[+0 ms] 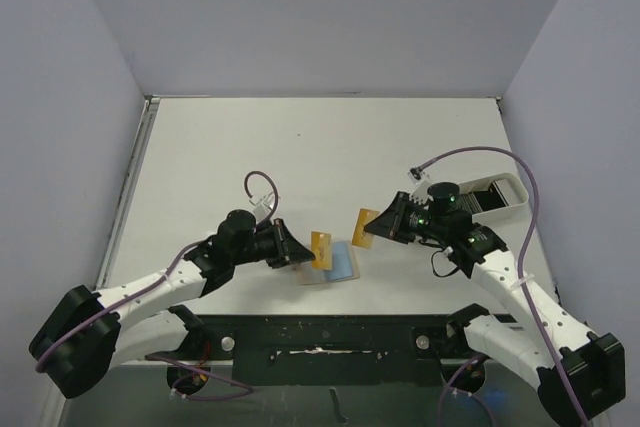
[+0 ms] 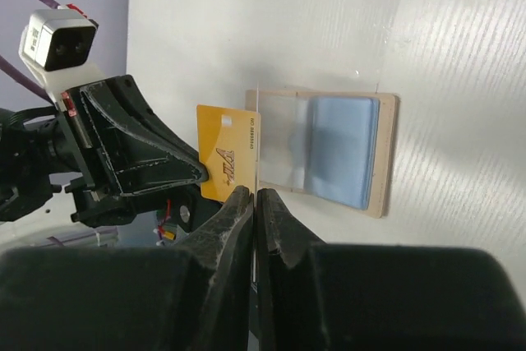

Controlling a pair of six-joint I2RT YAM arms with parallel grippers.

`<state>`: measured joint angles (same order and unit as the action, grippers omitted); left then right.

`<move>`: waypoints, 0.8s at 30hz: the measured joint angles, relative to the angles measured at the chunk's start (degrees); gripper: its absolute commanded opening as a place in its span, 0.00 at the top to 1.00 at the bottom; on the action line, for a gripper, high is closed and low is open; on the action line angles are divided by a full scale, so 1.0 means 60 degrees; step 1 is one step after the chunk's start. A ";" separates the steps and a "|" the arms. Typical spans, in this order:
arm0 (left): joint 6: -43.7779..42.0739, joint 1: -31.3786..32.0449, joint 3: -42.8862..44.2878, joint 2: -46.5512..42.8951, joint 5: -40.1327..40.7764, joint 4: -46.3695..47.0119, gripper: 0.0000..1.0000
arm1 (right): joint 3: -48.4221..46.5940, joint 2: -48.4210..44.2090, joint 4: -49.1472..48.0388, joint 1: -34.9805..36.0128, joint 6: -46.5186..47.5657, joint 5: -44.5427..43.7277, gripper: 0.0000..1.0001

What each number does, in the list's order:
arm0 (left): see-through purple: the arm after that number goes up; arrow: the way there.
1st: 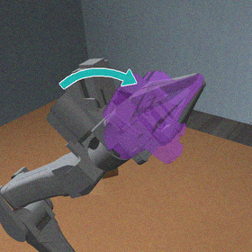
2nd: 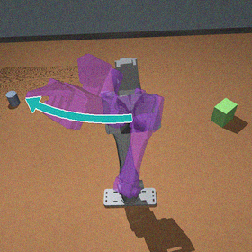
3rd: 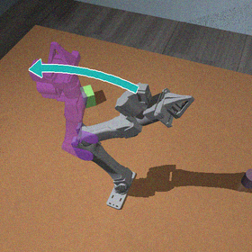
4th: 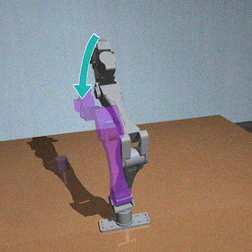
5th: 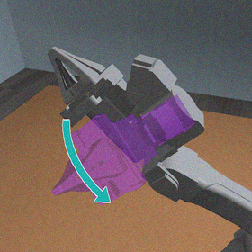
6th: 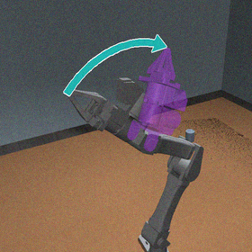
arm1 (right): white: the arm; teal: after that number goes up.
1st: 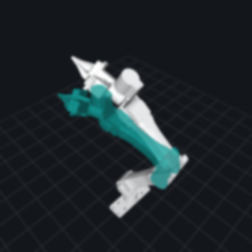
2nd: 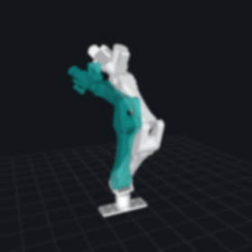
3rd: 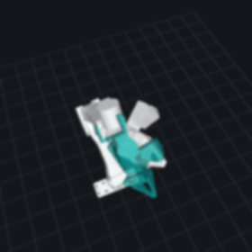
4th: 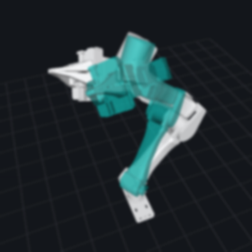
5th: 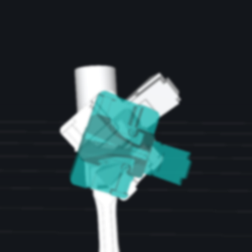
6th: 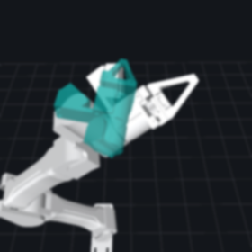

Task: Put the credit cards into the card holder
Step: Pick up the credit card from the storage box, then insert the credit card into the card holder.

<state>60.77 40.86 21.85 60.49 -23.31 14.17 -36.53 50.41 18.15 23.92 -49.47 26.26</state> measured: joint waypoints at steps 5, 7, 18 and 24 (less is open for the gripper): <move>0.0011 0.0000 0.0007 0.0692 0.0222 -0.0109 1.00 | 0.0007 0.0914 -0.0087 0.0616 0.0131 -0.0393 0.99; 0.0044 0.0000 0.0007 0.0954 0.0295 -0.0102 1.00 | 0.0007 0.1293 -0.0157 0.0849 0.0211 -0.0557 0.99; 0.0280 0.0000 -0.0175 0.1596 0.0433 0.0346 1.00 | 0.0007 0.2849 -0.0729 0.1122 0.0514 -0.0856 0.99; 0.0342 -0.0007 -0.0310 0.1818 0.0463 0.0459 1.00 | 0.0284 0.3257 -0.1326 0.1217 0.0532 -0.0831 1.00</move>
<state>62.83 40.82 19.99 71.40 -20.53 16.93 -34.83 69.95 10.20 31.22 -46.28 21.28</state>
